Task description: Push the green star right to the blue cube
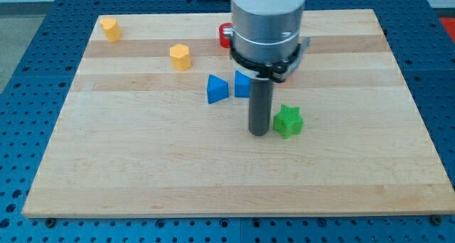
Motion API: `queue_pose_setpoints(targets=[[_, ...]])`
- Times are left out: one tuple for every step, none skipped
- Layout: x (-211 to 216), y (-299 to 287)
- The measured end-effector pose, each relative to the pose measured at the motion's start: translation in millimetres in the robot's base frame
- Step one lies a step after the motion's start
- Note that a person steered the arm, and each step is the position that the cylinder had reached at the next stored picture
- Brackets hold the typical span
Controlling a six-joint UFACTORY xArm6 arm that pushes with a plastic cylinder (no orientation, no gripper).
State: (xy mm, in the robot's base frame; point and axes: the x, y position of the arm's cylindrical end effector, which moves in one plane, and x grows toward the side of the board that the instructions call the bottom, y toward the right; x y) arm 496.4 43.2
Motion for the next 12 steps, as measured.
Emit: queue_pose_setpoints(targets=[[-18.5, 43.7], [-25.5, 54.8], [-10.6, 72.4], [-9.9, 95.7], [-36.4, 129.5], [-75.4, 162.9], [-145.0, 157.5], [-140.2, 155.4], [-94.5, 154.6], [-116.4, 126.9], [-177.1, 122.6], [-156.6, 121.9]])
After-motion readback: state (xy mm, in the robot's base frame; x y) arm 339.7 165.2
